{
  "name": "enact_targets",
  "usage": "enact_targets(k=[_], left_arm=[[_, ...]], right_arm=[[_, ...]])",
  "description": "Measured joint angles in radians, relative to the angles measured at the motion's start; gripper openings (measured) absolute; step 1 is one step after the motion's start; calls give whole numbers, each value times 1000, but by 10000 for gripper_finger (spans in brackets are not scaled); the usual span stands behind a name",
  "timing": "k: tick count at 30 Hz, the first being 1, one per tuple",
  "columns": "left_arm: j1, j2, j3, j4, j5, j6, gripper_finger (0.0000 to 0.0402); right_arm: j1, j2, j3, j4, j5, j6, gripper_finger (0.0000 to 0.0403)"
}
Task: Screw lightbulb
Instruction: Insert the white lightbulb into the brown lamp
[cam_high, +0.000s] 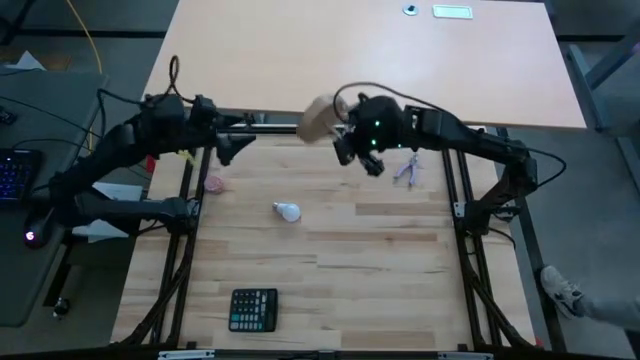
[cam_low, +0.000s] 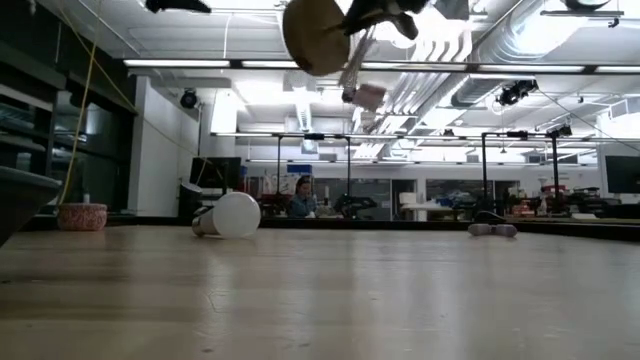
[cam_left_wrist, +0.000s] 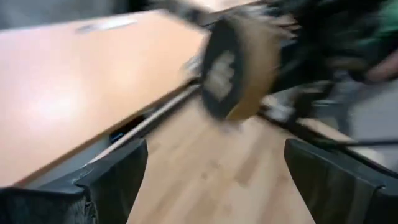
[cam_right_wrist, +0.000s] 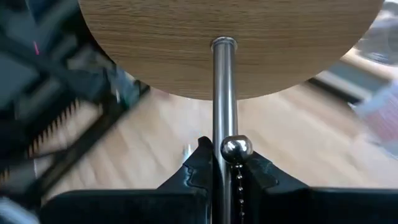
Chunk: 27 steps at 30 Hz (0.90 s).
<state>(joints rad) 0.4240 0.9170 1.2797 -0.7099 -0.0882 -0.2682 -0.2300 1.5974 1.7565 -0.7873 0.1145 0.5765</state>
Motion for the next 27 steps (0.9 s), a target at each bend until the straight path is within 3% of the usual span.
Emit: enact_targets(k=[5, 11, 22, 27], left_arm=[[-37, 3, -95, 225, -120, -51, 369], [-124, 34, -200, 350, -250, -4, 369], [-246, 192, -208, 623, -518, 322, 369], [-250, 216, -207, 735, -527, 339, 369]], right_arm=[[-6, 1, -35, 205, 14, 10, 28], [-5, 11, -37, 279, 10, 34, 28], [-2, 41, -38, 321, -12, 52, 28], [4, 41, -38, 316, -14, 52, 28]])
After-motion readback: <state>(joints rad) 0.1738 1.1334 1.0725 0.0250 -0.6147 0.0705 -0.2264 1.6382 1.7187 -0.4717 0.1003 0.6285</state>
